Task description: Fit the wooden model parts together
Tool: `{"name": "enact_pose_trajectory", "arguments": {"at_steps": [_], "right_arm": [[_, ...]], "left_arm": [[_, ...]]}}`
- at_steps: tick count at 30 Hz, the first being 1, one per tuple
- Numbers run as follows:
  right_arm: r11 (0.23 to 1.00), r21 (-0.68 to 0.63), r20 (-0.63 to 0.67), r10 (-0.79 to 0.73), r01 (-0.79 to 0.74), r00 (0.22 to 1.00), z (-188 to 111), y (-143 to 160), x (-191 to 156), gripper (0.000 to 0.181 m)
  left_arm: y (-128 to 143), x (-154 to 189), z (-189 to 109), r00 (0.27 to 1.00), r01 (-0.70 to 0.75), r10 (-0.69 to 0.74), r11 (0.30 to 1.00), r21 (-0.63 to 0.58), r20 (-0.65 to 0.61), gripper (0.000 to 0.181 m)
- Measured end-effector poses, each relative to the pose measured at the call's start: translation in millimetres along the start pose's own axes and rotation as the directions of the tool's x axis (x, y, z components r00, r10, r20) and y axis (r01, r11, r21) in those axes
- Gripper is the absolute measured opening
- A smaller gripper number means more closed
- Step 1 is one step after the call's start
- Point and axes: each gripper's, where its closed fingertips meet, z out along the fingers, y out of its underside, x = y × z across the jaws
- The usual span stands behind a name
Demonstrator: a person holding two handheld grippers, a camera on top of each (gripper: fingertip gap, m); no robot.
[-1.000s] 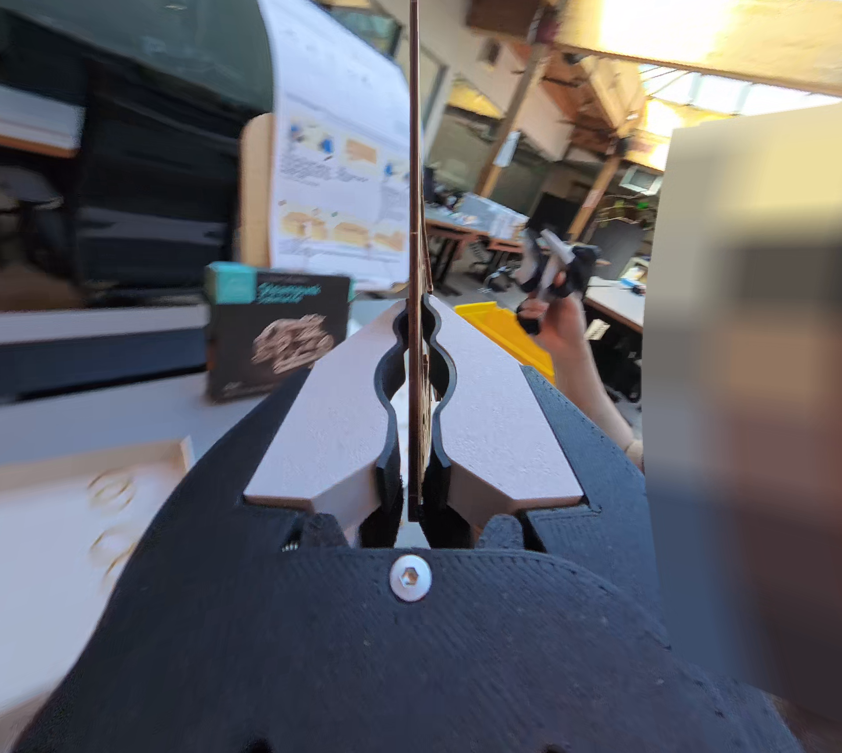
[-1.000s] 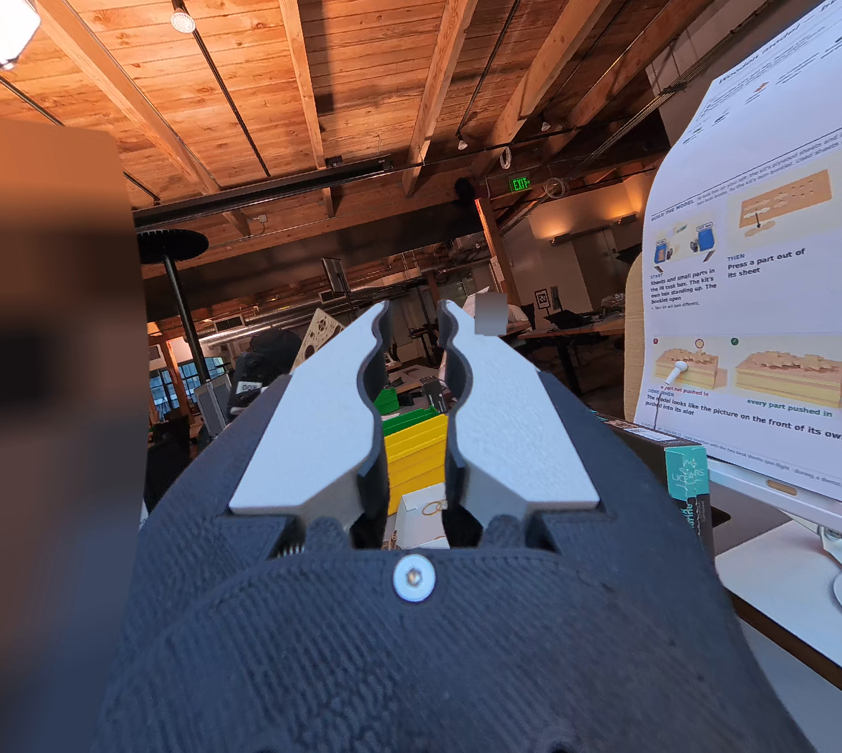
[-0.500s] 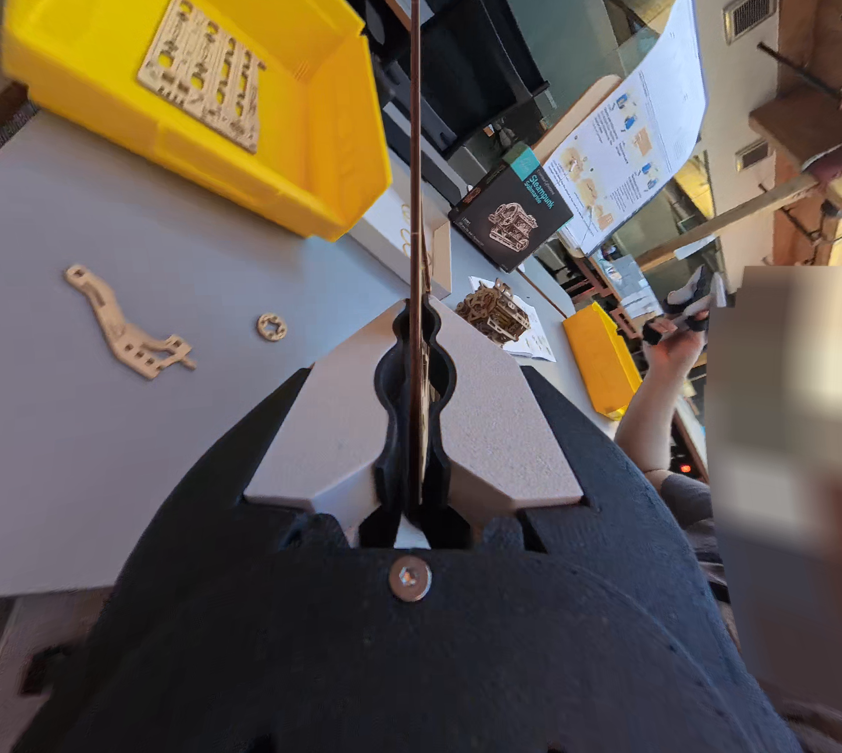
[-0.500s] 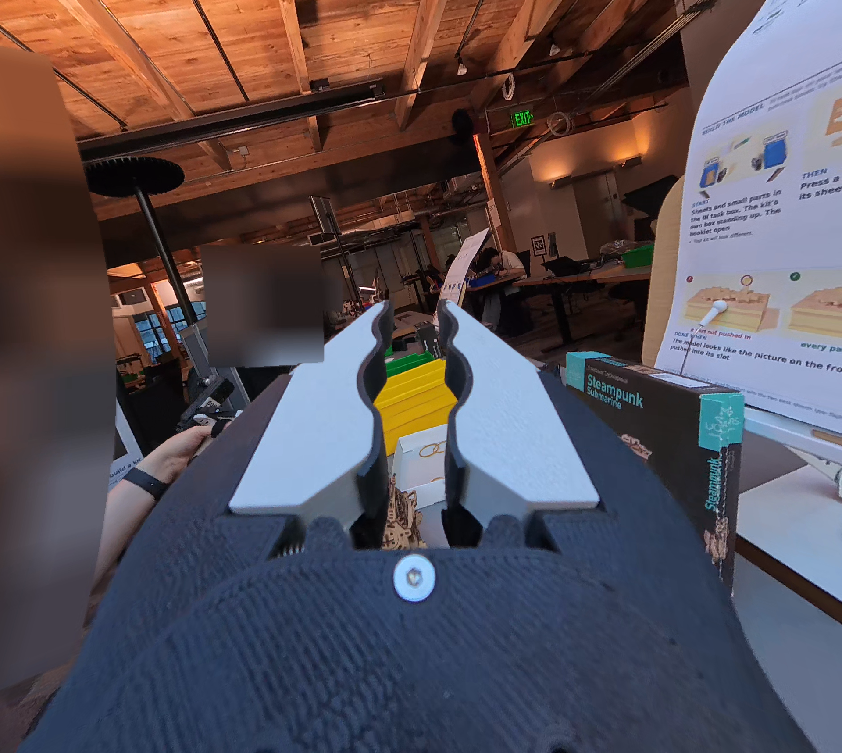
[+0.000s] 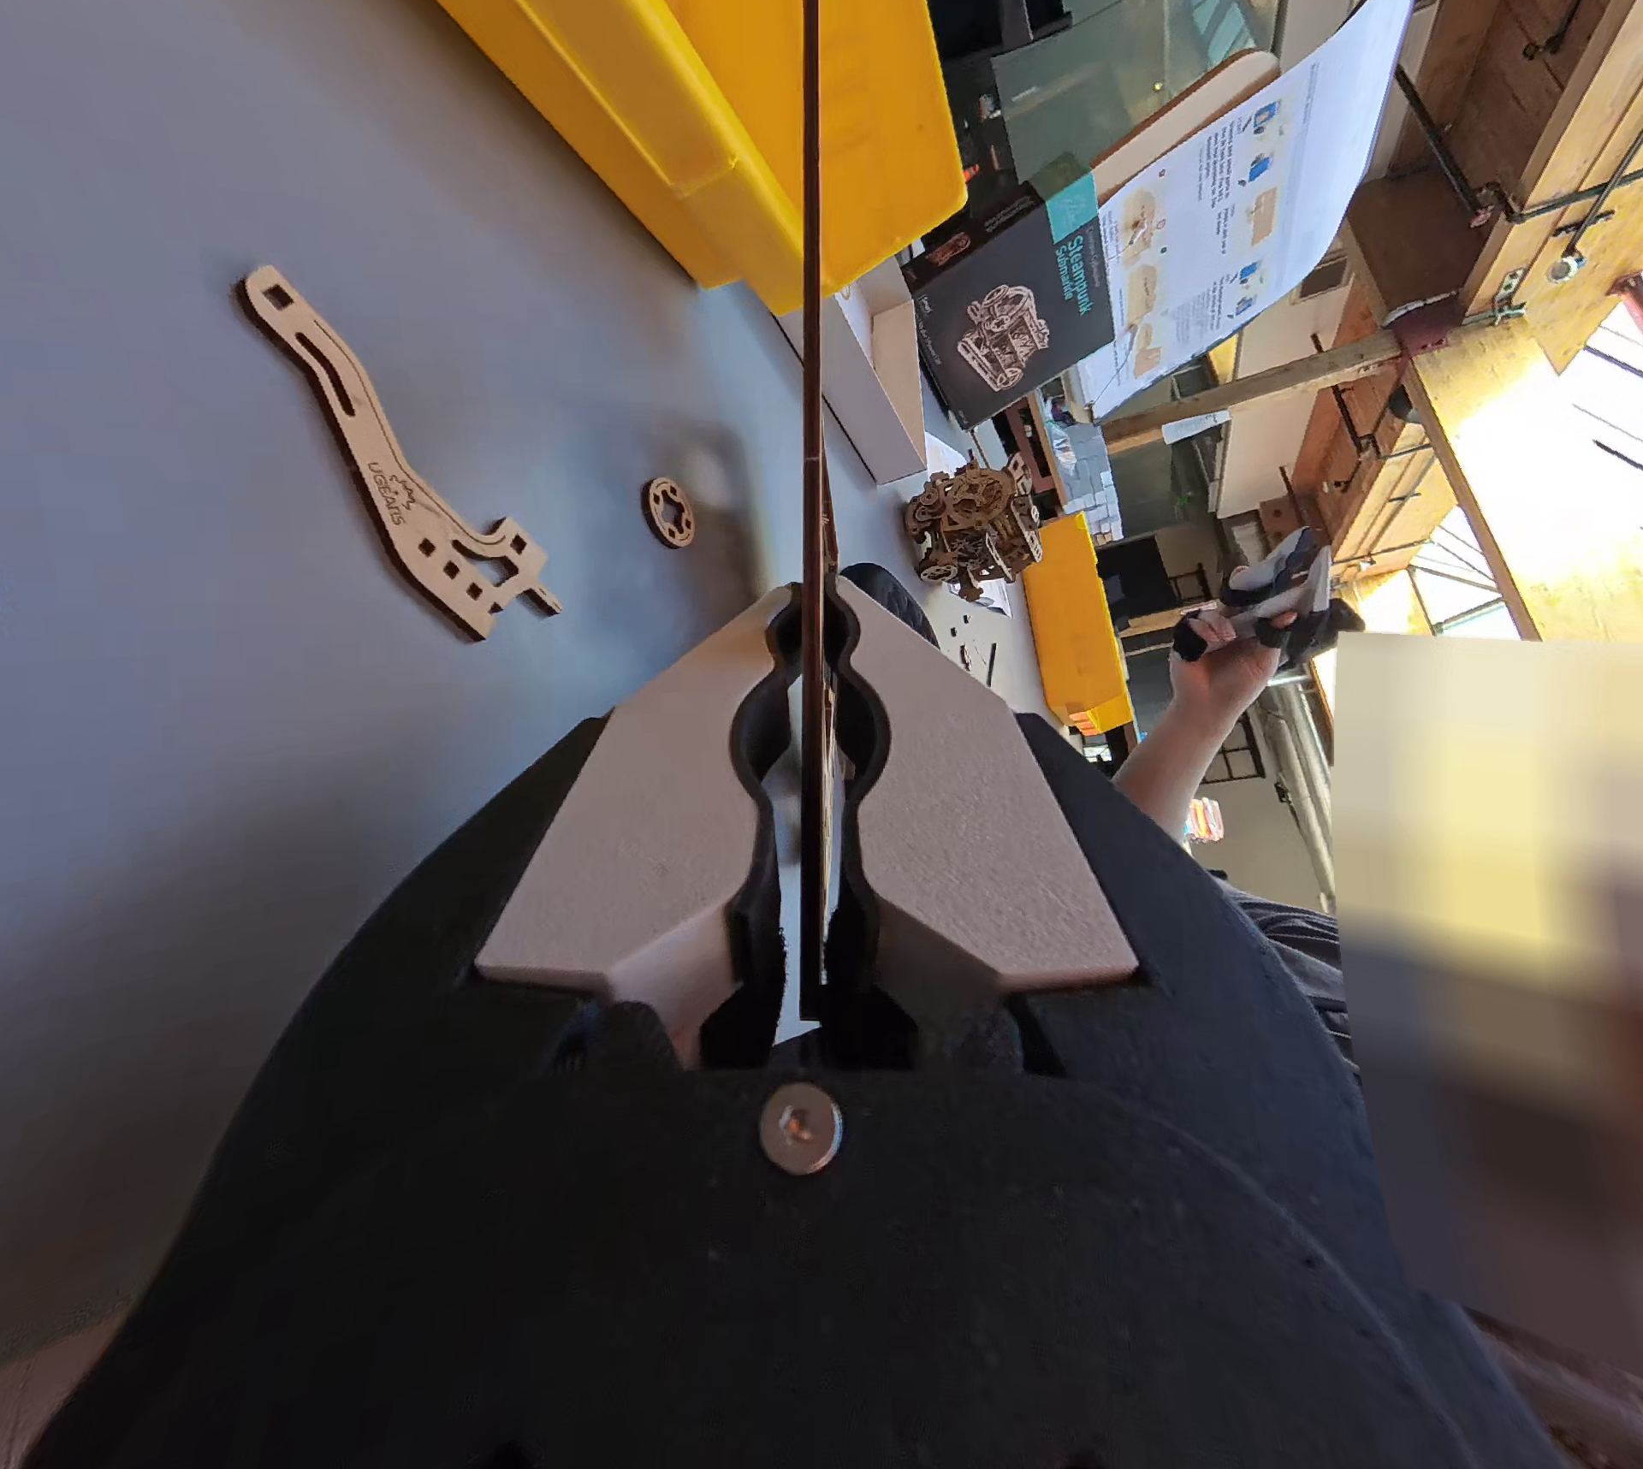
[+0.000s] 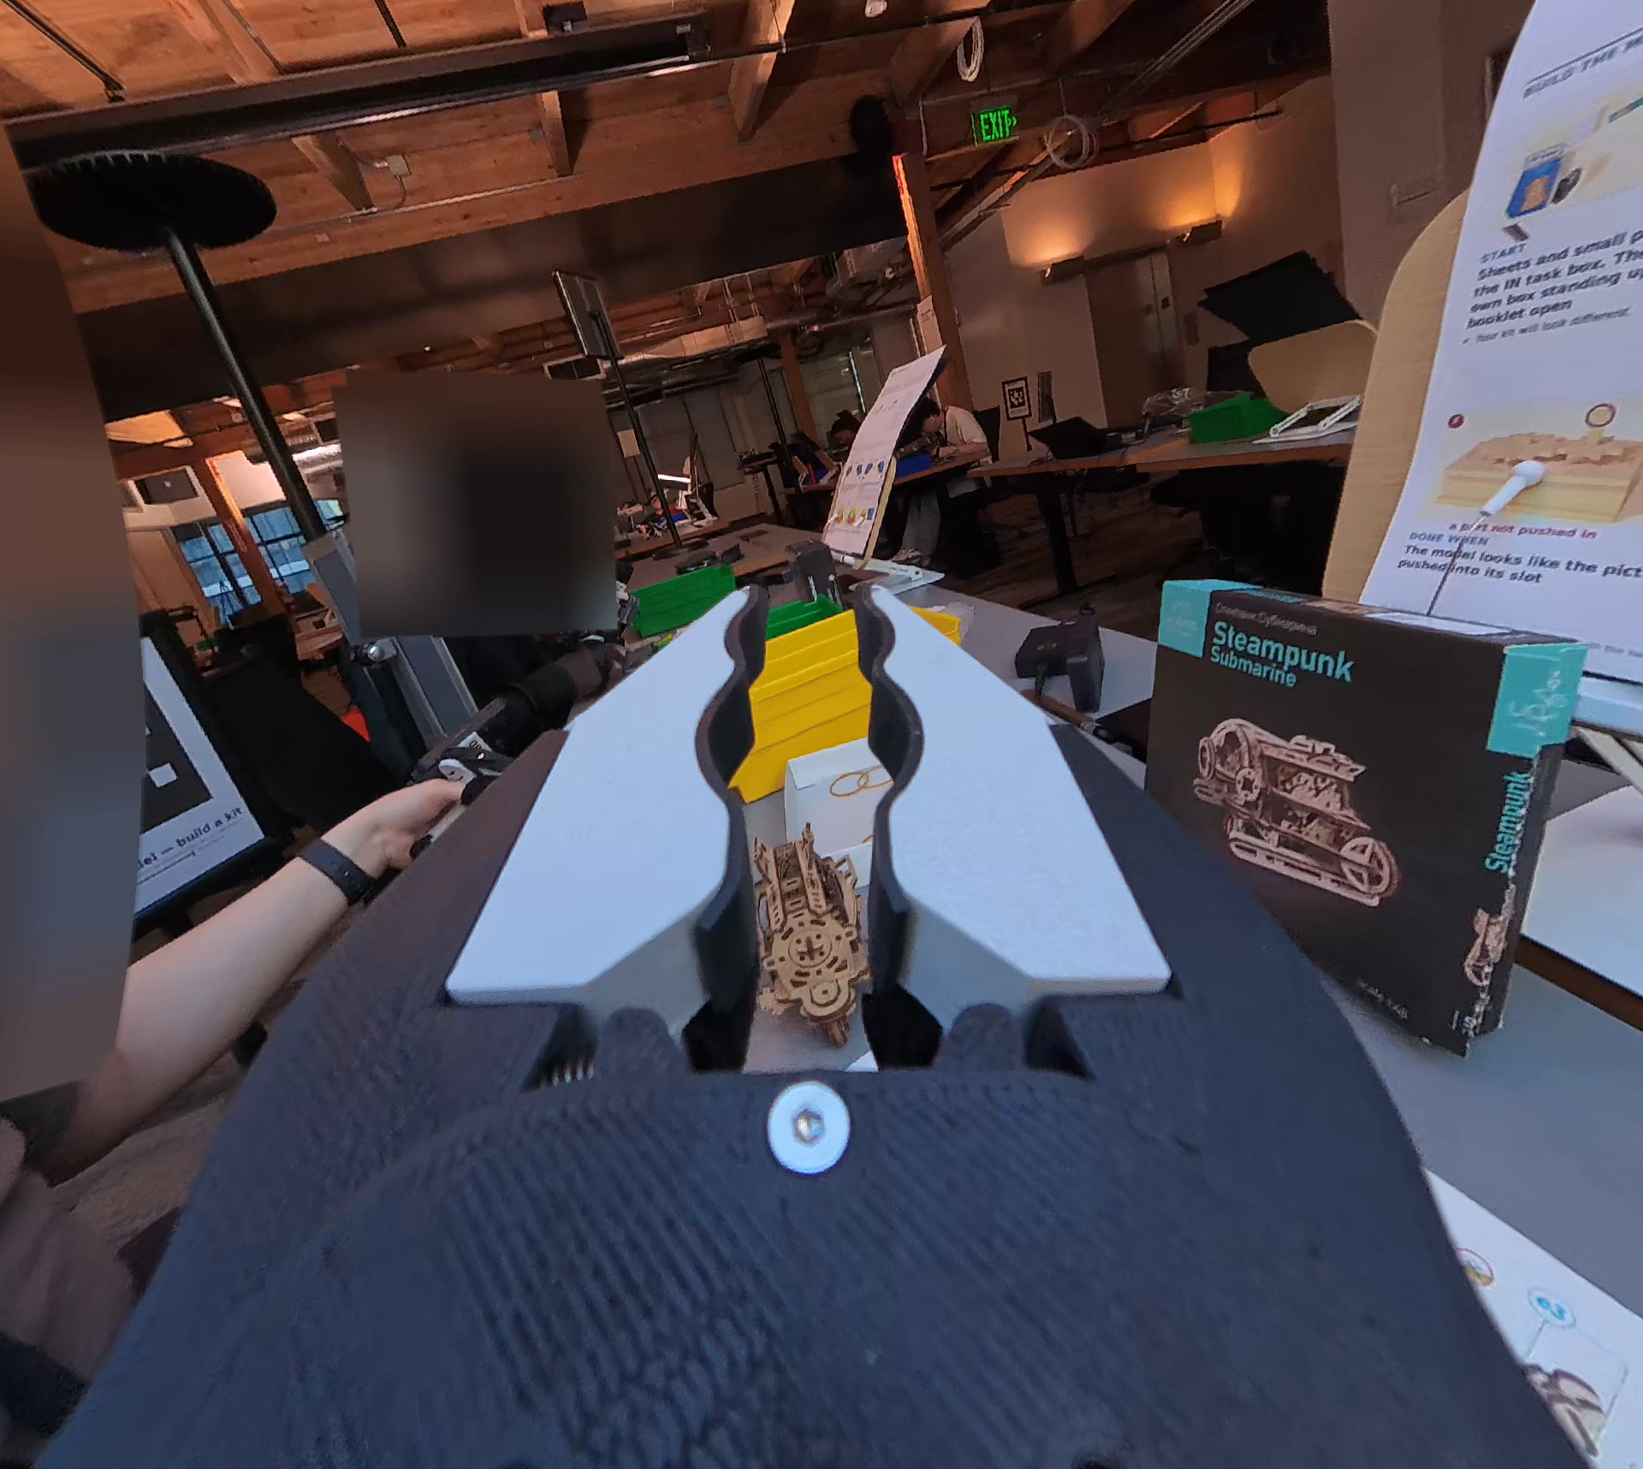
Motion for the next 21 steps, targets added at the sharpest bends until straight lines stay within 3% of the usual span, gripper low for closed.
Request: {"name": "enact_pose_trajectory", "arguments": {"at_steps": [7,11,15,21], "right_arm": [[0.999,-0.052,-0.018,-0.006,0.005,1.000,0,24,-11,0.019],[0.998,-0.061,-0.045,-0.002,-0.001,0.999,-1,33,-9,0.019],[0.999,-0.043,-0.055,0.013,-0.015,0.998,0,35,-8,0.019],[0.998,-0.057,-0.024,0.009,-0.010,1.000,11,35,-11,0.019]], "left_arm": [[-2,-14,-20,1.000,0.030,-0.030,0.996,0.079,-0.009,0.000],[0,-27,-23,0.997,-0.002,-0.012,0.985,0.174,0.078,0.000],[1,-29,-26,0.996,0.023,-0.047,0.954,0.299,0.074,0.001],[-2,-42,-34,0.983,0.017,-0.082,0.931,0.364,0.165,0.003]]}}
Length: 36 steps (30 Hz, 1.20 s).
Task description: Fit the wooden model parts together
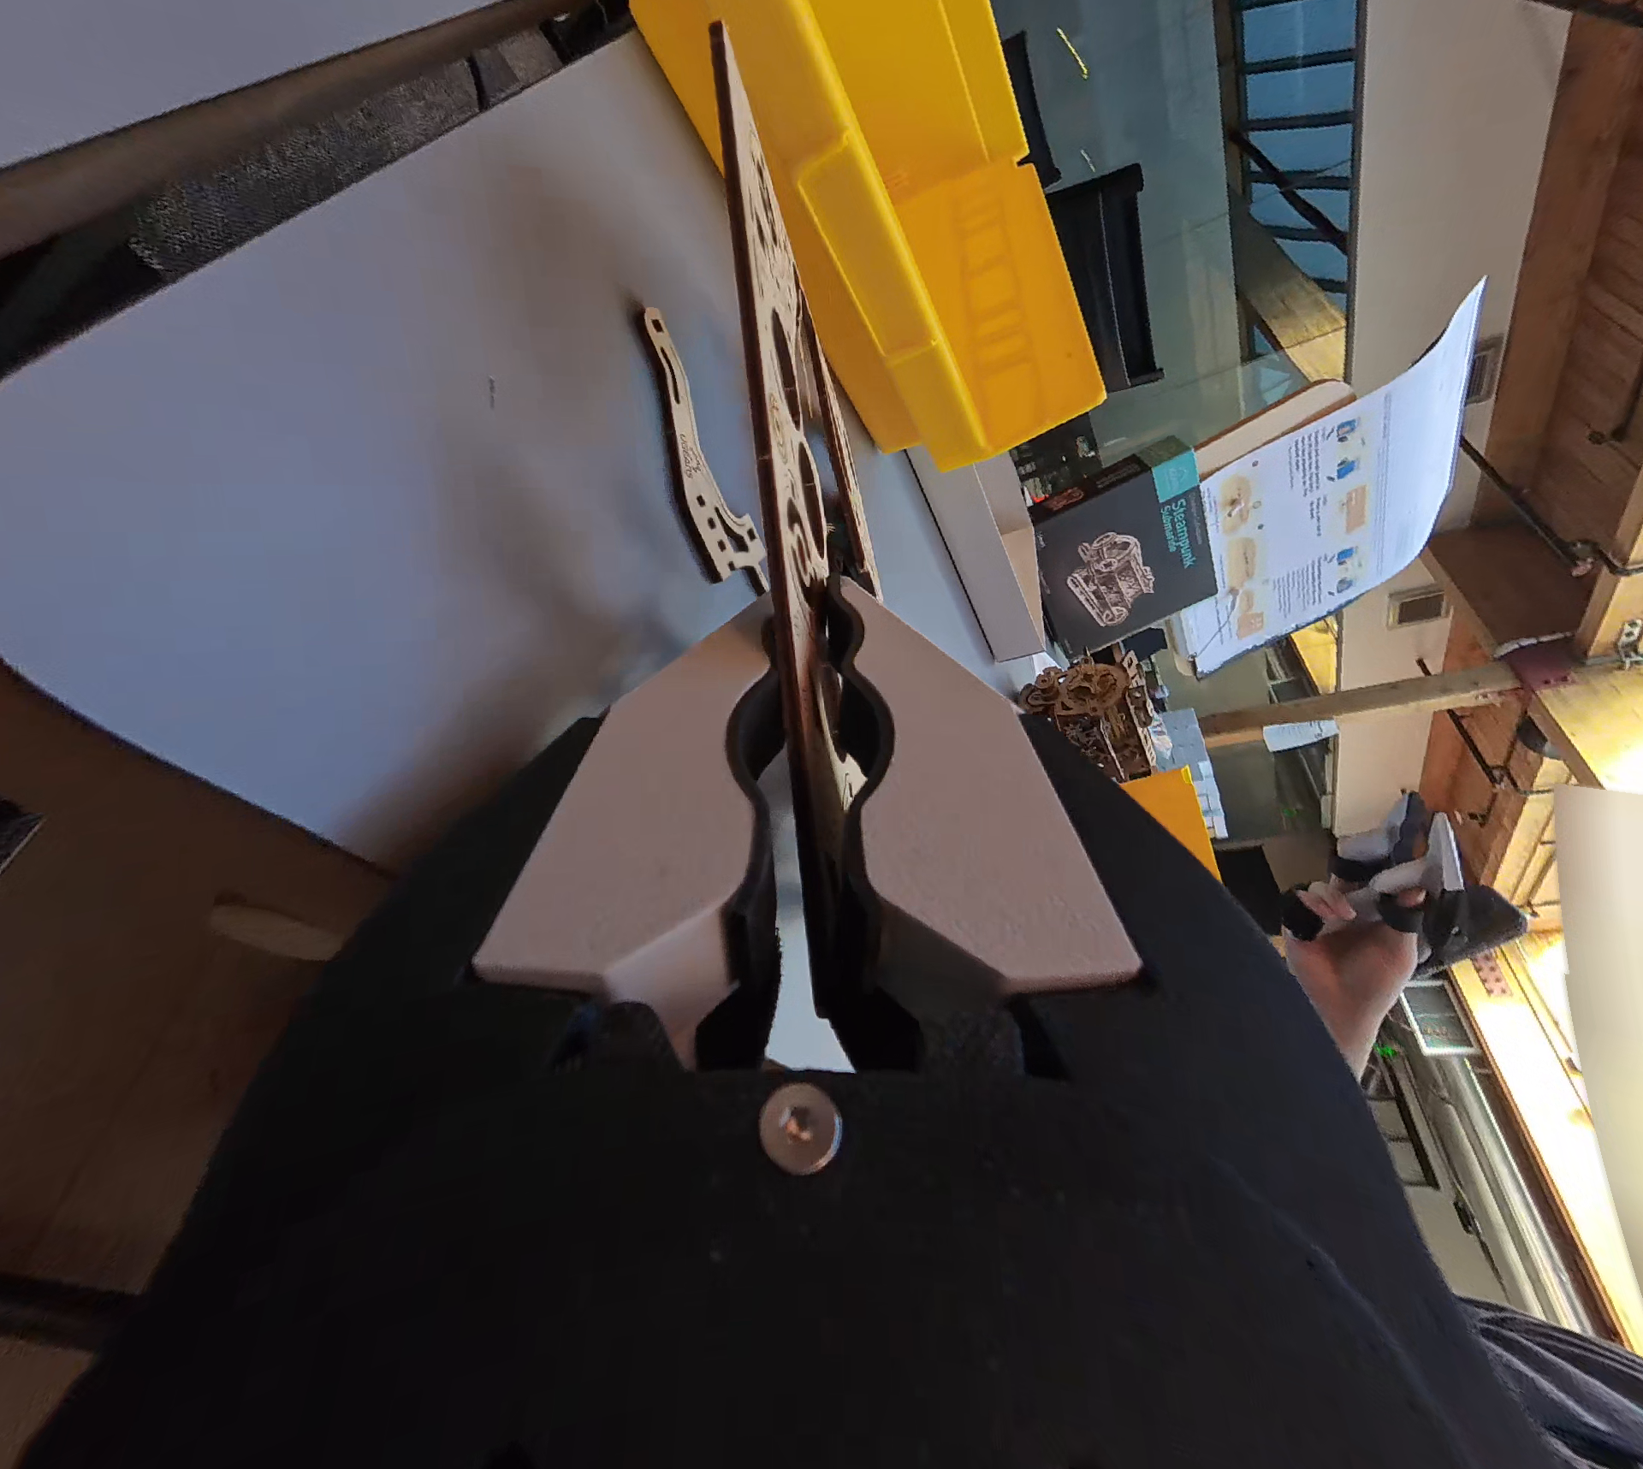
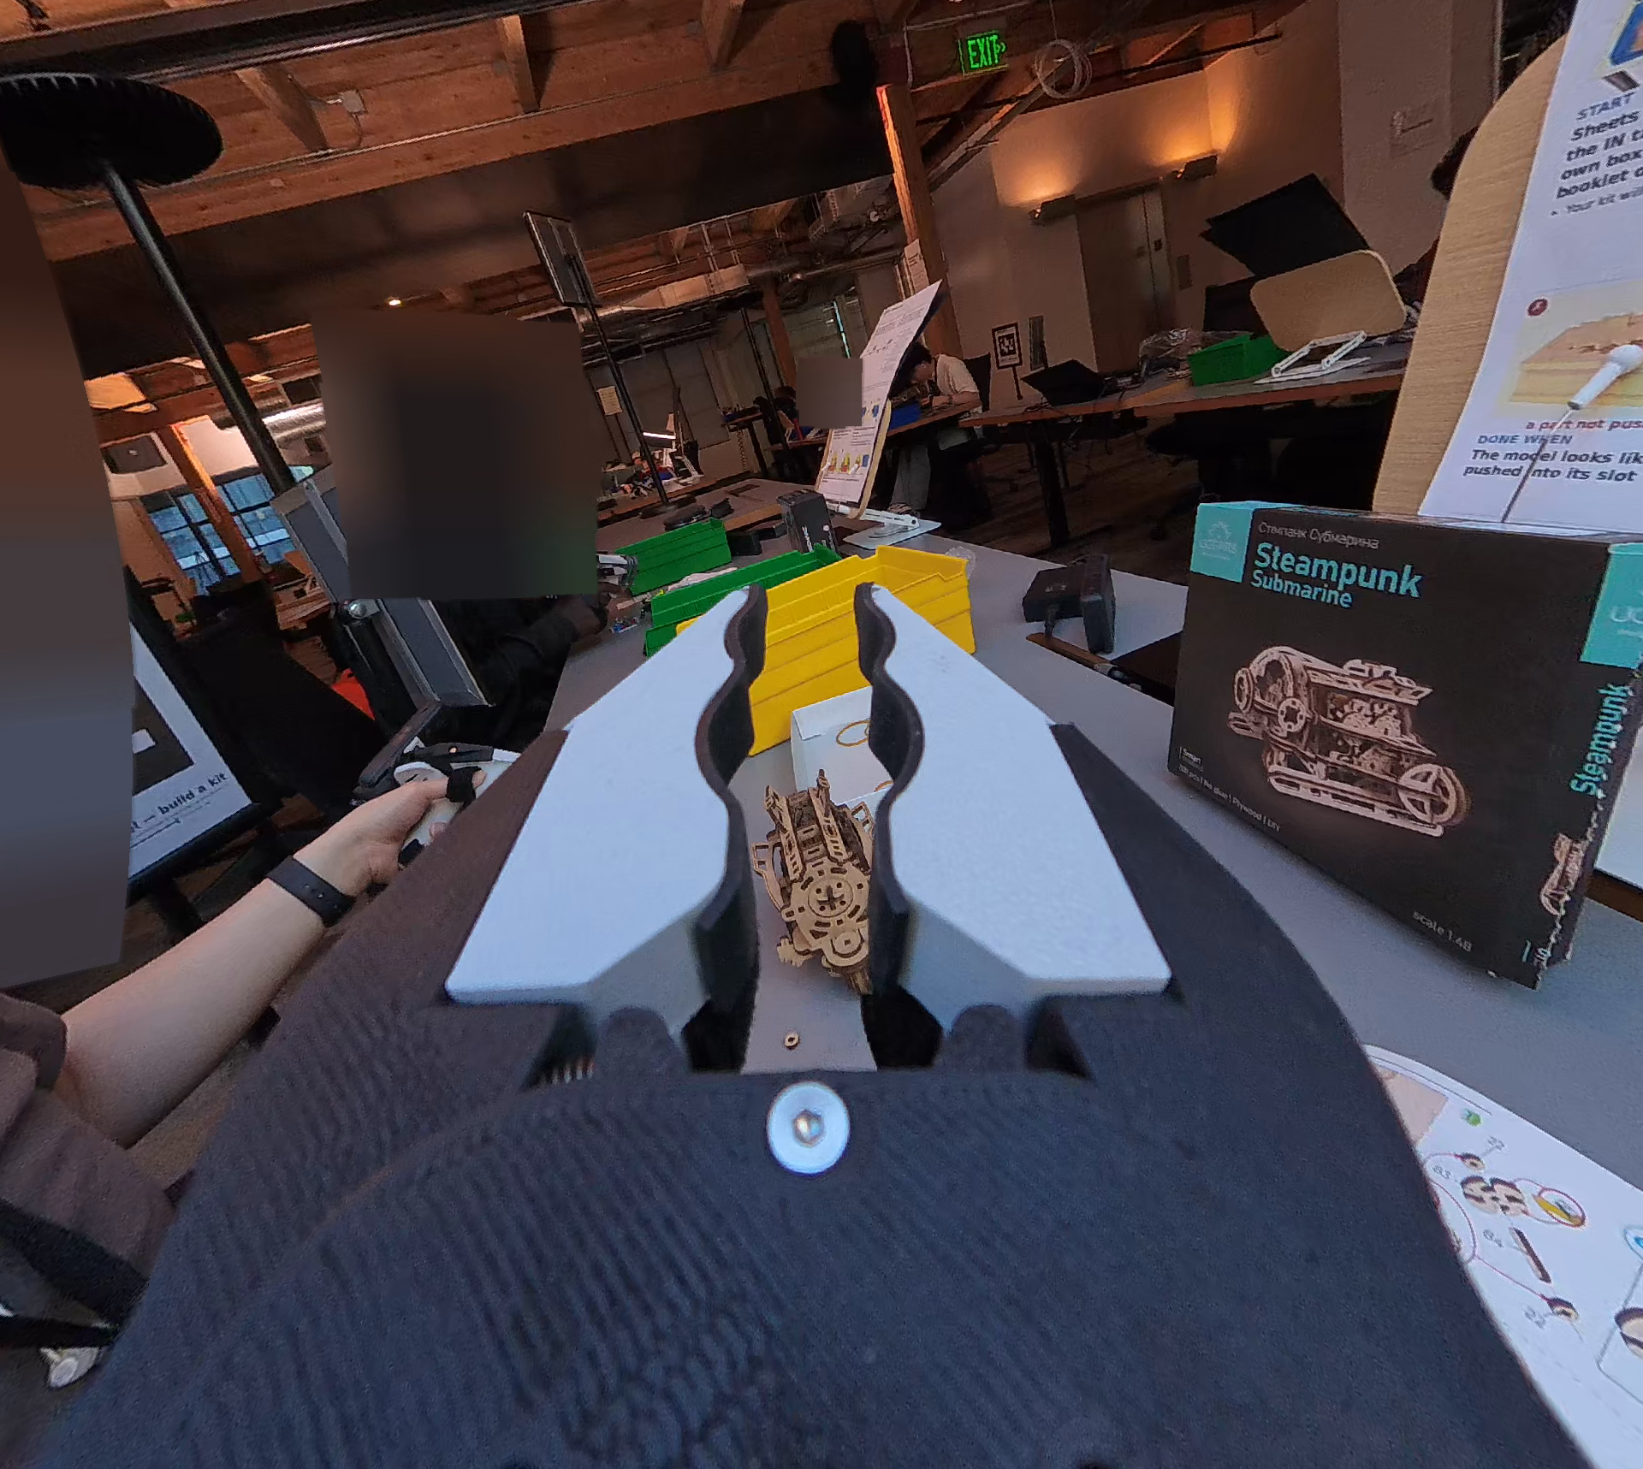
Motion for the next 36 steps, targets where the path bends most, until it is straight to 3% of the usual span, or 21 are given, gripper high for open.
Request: {"name": "enact_pose_trajectory", "arguments": {"at_steps": [10,12,28,33,36], "right_arm": [[1.000,0.011,0.009,-0.012,0.012,1.000,-6,-7,1,0.019],[1.000,0.015,0.008,-0.013,0.013,1.000,-8,-9,2,0.019],[0.999,0.031,-0.002,-0.032,0.032,0.999,-17,-17,1,0.019],[0.979,-0.104,-0.142,-0.191,0.177,0.971,-17,6,14,0.023],[0.922,-0.272,-0.256,-0.346,0.276,0.903,-24,40,30,0.031]], "left_arm": [[-10,-9,-15,0.973,-0.101,0.081,0.991,0.087,0.214,0.030],[-6,-15,-17,0.947,-0.137,0.118,0.990,0.044,0.297,0.048],[-4,-14,-26,0.812,-0.316,0.297,0.948,-0.050,0.503,0.055],[-28,25,-39,0.704,-0.550,0.432,0.834,0.049,0.563,0.054],[-19,64,-27,0.602,-0.692,0.565,0.721,0.016,0.565,0.057]]}}
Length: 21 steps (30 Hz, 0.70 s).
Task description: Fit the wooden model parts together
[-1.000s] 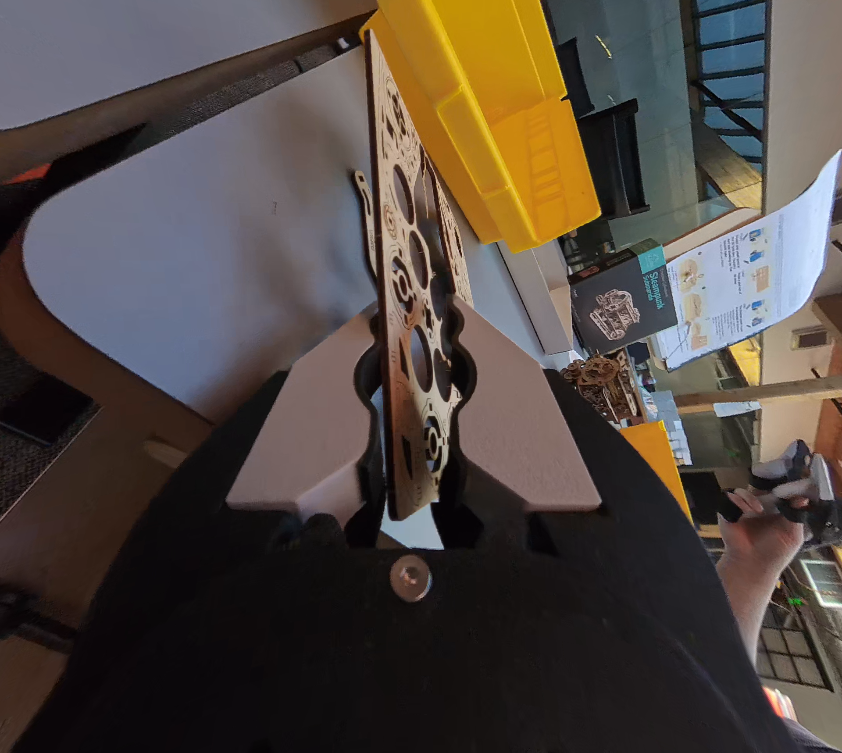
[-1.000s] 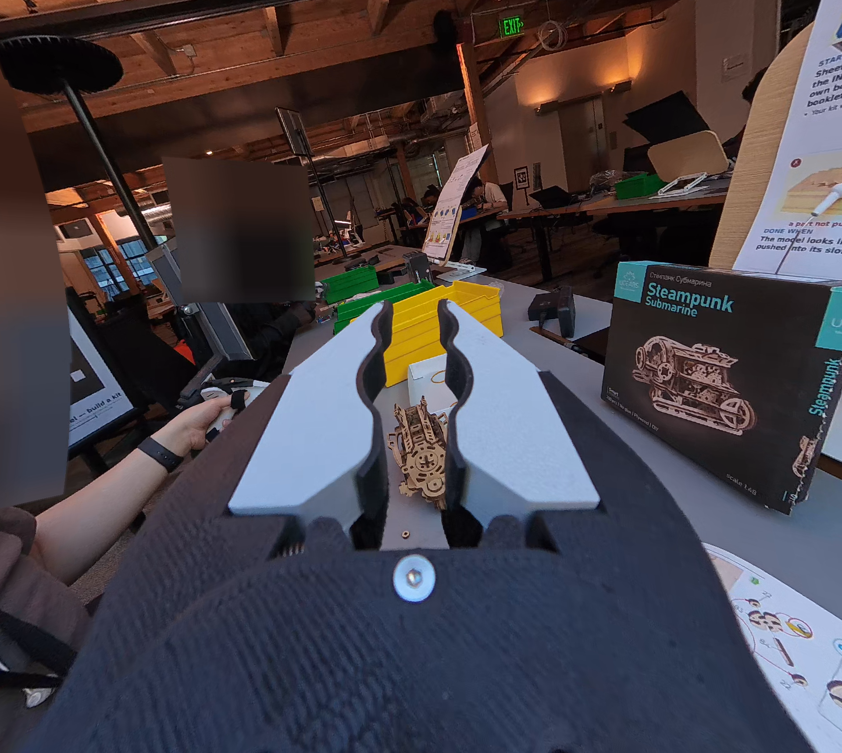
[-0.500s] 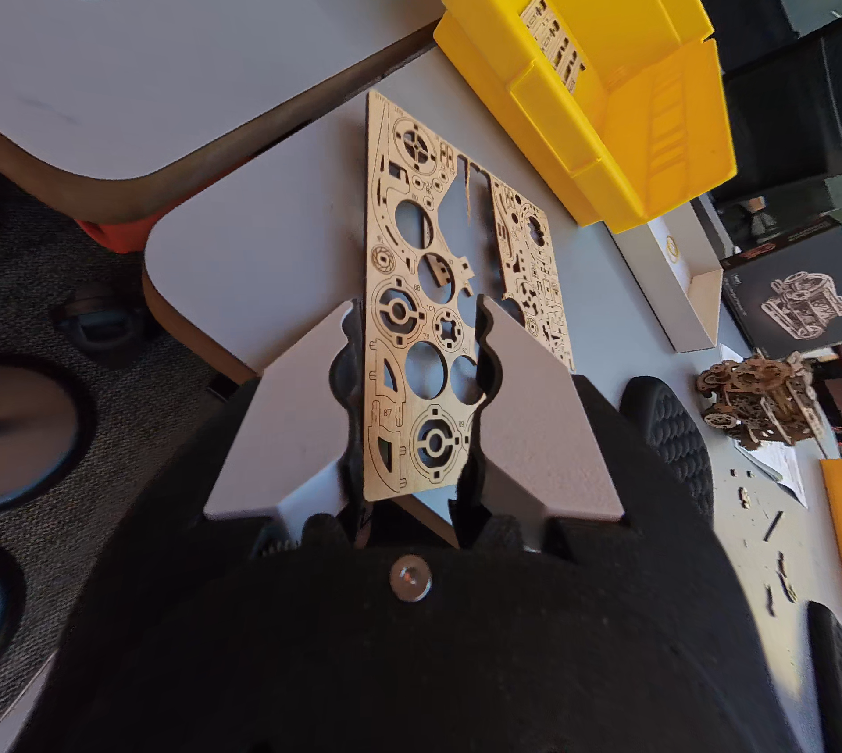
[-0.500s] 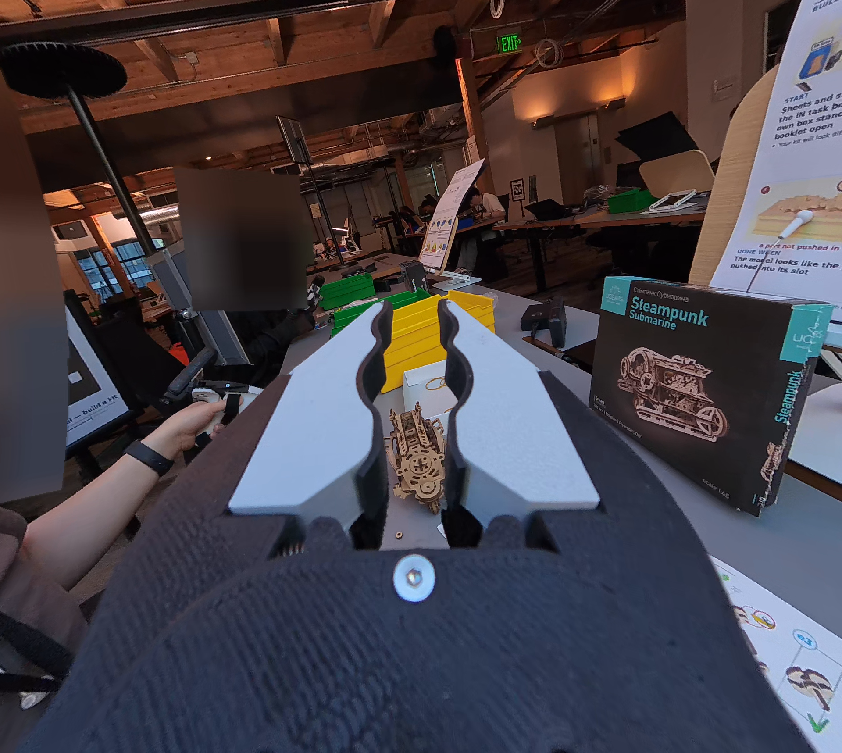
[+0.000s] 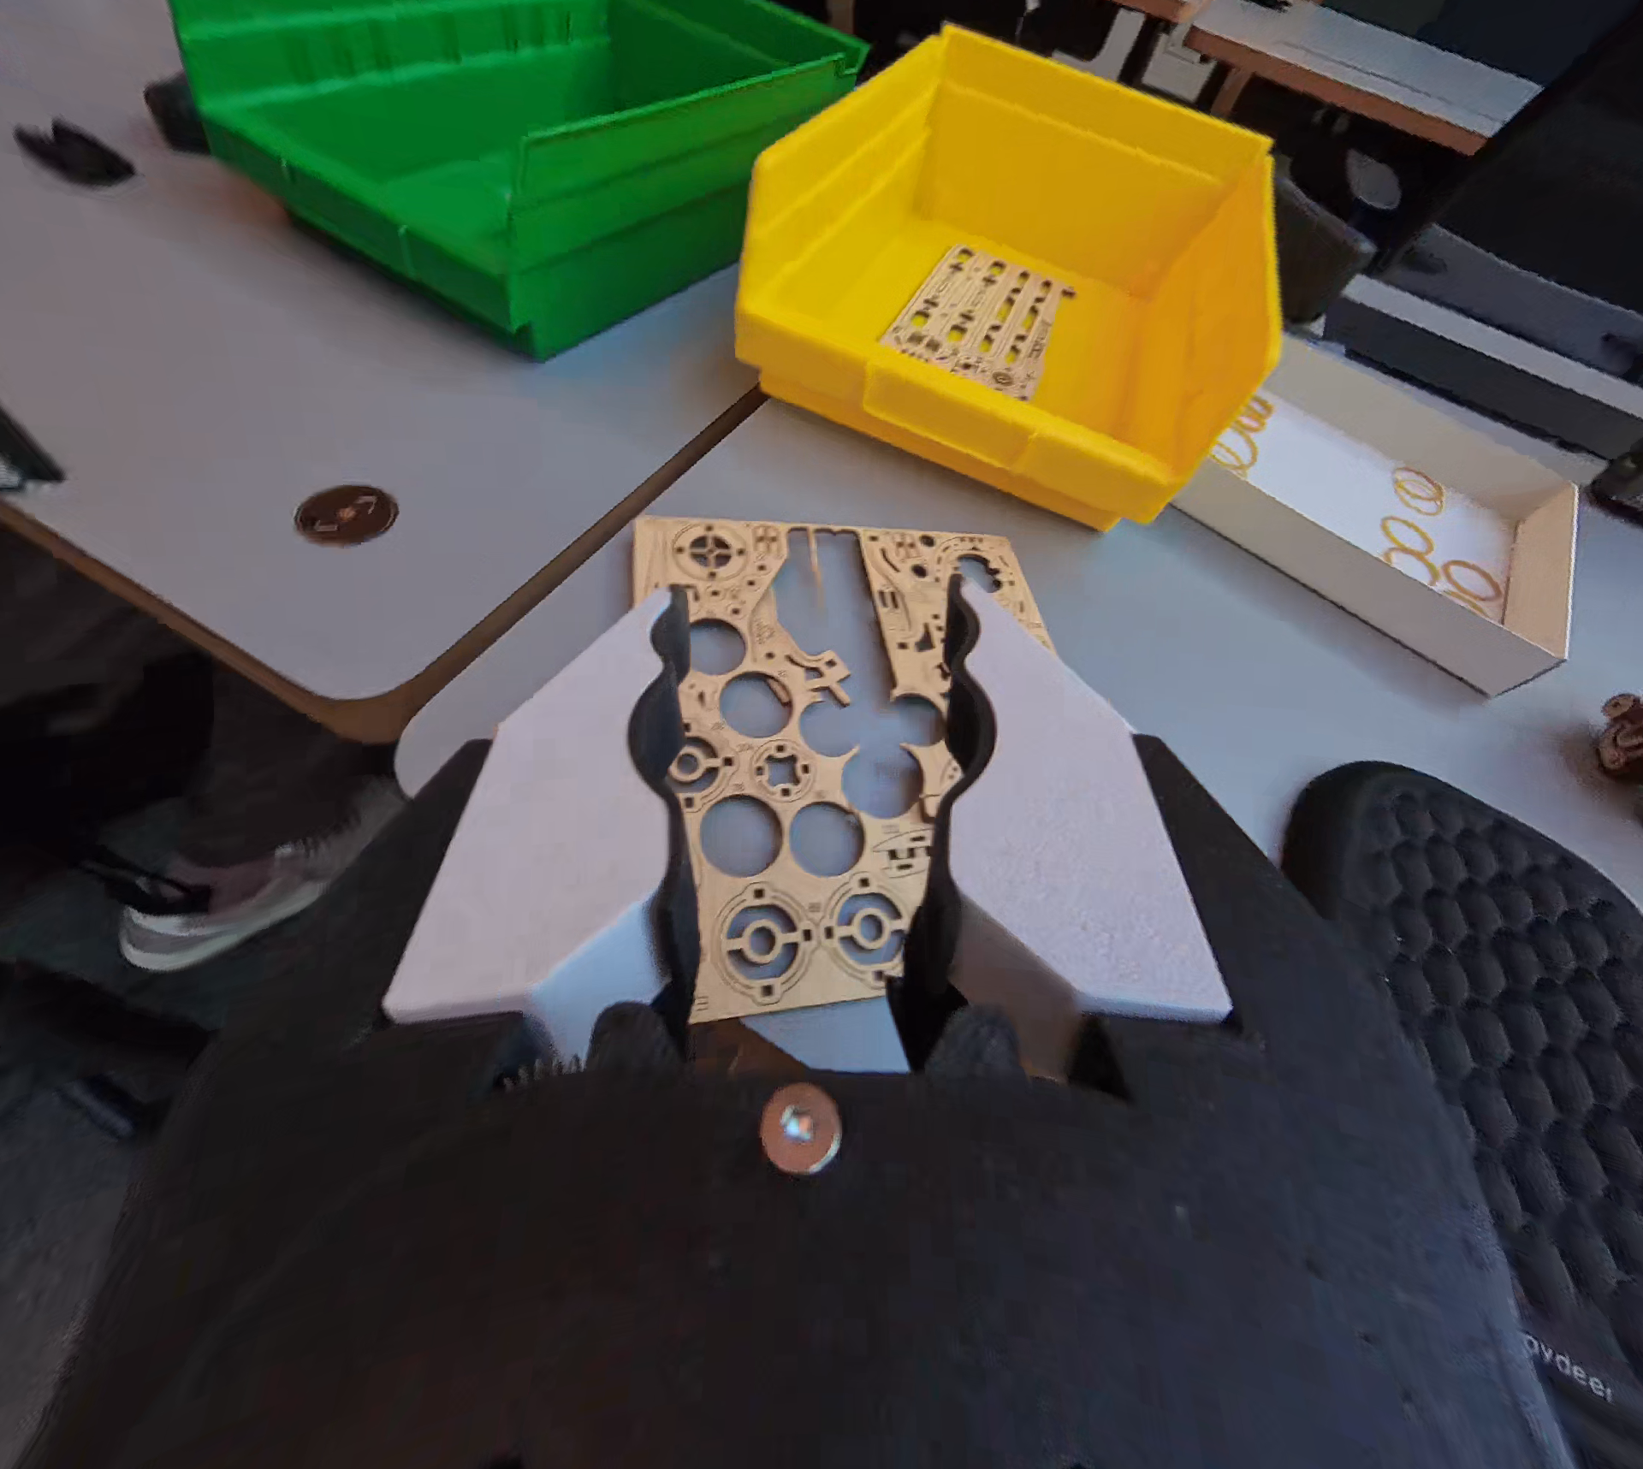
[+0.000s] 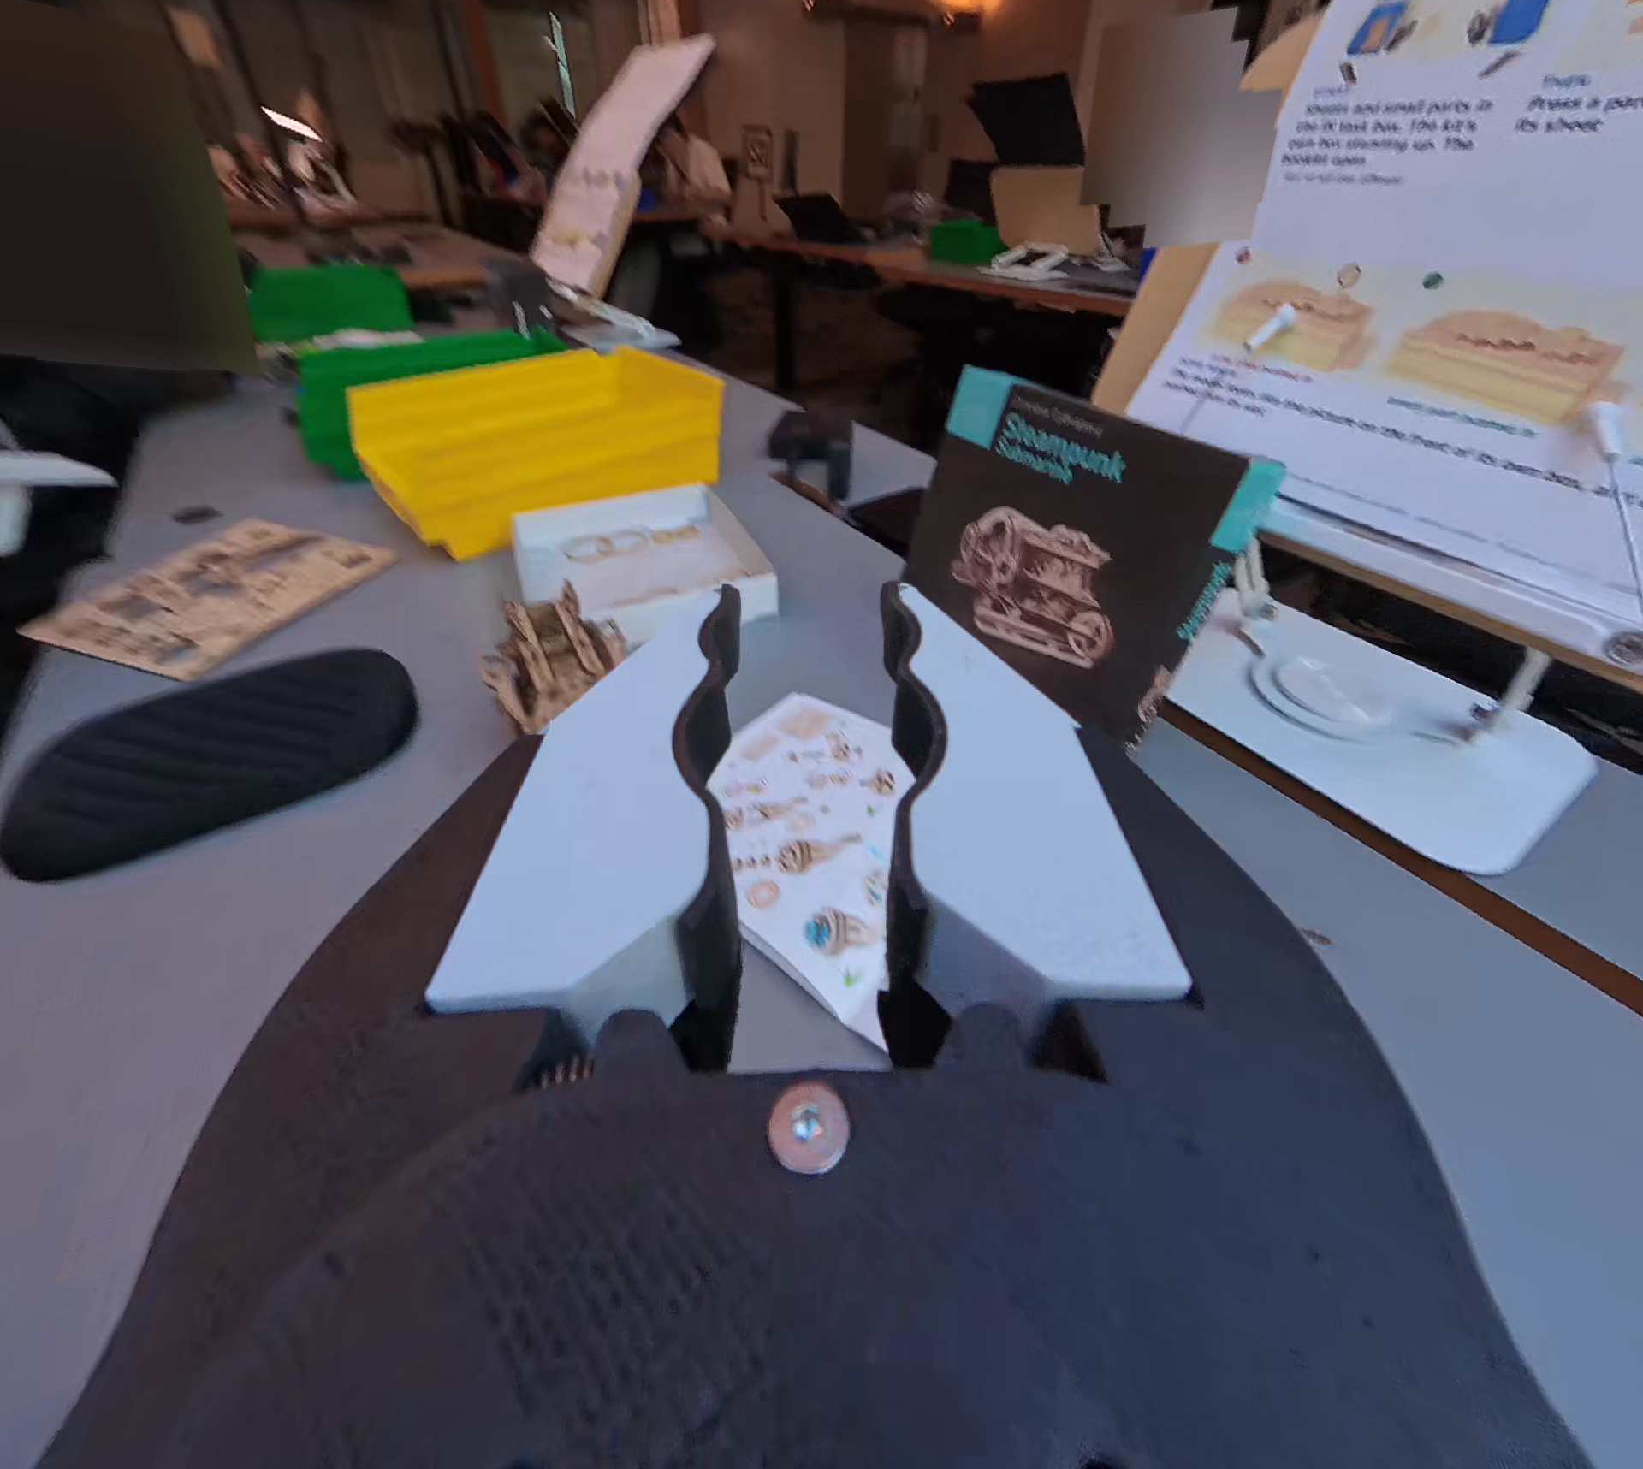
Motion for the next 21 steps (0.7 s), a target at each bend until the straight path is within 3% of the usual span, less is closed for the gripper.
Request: {"name": "enact_pose_trajectory", "arguments": {"at_steps": [5,8,10,15,21], "right_arm": [[0.937,-0.323,-0.107,-0.172,0.129,0.979,5,88,-1,0.049],[0.878,-0.442,-0.170,-0.279,0.180,0.945,-3,117,4,0.068],[0.857,-0.487,-0.215,-0.308,0.172,0.927,-9,129,6,0.079],[0.834,-0.540,-0.359,-0.350,0.113,0.865,-23,140,19,0.107],[0.840,-0.541,-0.463,-0.347,0.050,0.816,-34,140,27,0.121]], "left_arm": [[13,89,15,0.971,-0.221,0.216,0.974,-0.043,-0.099,0.089],[29,151,23,0.945,-0.244,0.224,0.968,-0.057,-0.237,0.095],[36,183,26,0.923,-0.304,0.281,0.951,-0.050,-0.263,0.097],[35,219,43,0.886,-0.442,0.427,0.896,-0.050,-0.178,0.114],[30,230,51,0.872,-0.479,0.464,0.874,-0.076,-0.158,0.120]]}}
